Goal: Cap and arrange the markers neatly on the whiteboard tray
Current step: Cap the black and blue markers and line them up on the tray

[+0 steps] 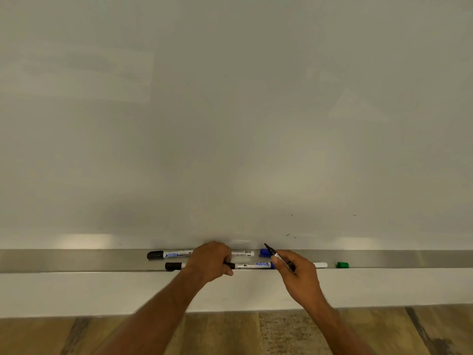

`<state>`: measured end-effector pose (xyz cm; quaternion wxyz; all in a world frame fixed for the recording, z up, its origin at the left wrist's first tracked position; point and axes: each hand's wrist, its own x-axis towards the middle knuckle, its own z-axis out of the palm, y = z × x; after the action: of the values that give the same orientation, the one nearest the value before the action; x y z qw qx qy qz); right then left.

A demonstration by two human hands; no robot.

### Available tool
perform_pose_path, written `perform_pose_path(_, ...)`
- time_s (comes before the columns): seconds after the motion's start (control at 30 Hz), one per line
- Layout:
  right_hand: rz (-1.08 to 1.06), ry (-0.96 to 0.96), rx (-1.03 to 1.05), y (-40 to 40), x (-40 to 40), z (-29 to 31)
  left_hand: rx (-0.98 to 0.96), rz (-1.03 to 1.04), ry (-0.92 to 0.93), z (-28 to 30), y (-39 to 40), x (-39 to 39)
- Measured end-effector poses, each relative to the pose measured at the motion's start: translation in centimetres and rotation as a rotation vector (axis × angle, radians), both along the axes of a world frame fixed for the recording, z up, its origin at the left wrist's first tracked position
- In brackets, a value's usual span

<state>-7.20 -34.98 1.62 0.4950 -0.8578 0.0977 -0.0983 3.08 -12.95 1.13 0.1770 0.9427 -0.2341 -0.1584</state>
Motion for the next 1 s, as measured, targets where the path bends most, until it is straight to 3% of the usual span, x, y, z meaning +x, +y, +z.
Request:
perform_pose_path(0.17, 0.042, 0.045, -0.043, -0.4, -0.1, -0.1, -0.041, 0.004, -0.010, 0.3, 0.2, 0.1)
perform_pose_path(0.5, 0.178, 0.083, -0.237, 0.1, 0.5, 0.4, -0.358, 0.038, -0.002, 1.7, 0.8, -0.8)
perform_pose_path(1.0, 0.256, 0.037, -0.404, 1.2, 1.0, 1.9, -0.449, -0.061, -0.093, 2.4, 0.5, -2.2)
